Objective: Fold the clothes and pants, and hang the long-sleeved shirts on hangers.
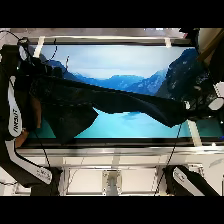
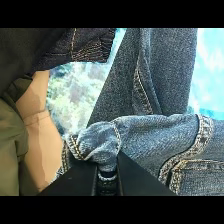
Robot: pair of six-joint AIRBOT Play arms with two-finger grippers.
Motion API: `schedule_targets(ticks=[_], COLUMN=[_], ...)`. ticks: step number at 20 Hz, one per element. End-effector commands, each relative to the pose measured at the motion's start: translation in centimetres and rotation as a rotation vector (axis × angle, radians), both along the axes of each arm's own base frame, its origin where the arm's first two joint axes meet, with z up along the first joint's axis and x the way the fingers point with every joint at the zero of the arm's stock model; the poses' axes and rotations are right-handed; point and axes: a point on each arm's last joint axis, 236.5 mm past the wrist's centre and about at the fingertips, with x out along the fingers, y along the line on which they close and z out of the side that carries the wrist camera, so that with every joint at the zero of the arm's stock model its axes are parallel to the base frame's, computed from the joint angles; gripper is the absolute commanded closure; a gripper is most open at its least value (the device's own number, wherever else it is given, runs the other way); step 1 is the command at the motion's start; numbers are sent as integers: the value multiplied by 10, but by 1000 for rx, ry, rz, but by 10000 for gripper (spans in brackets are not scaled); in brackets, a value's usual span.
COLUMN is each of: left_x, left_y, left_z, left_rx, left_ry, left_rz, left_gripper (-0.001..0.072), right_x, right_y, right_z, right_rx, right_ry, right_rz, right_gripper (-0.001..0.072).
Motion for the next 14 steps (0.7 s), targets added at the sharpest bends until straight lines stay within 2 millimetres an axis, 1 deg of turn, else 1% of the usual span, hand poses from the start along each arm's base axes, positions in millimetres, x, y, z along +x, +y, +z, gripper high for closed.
schedule_targets(ticks=[1, 2, 3, 4, 5, 6, 8, 9, 11, 12, 14], left_x=[0, 0, 0, 0, 0, 0, 4, 5, 6, 6, 6], left_y=[2, 2, 2, 2, 2, 2, 2, 2, 2, 2, 2], left_z=[0, 0, 0, 0, 0, 0, 2, 3, 3, 3, 3], left_rx=[12, 12, 12, 12, 12, 13, 15, 15, 16, 16, 15], left_ry=[3, 4, 4, 4, 4, 2, -15, -21, -23, -22, -23], left_rz=[-9, -8, -8, -8, -8, -9, -12, -14, -14, -14, -14], left_gripper=[669, 669, 669, 669, 669, 669, 669, 669, 669, 669, 669], right_x=[45, 49, 46, 44, 44, 47, 59, 68, 90, 100, 110], right_y=[-45, -52, -63, -75, -86, -95, -106, -106, -98, -95, -89], right_z=[55, 44, 20, -2, -22, -36, -51, -56, -66, -74, -93], right_rx=[-169, -165, -137, -96, -29, 49, 171, 222, 307, 337, 366], right_ry=[-261, -243, -177, -128, -97, -83, -87, -97, -118, -116, -86], right_rz=[-102, -118, -162, -231, -318, -397, -470, -466, -412, -407, -388], right_gripper=[332, 346, 340, 285, 195, 183, 184, 184, 185, 185, 185])
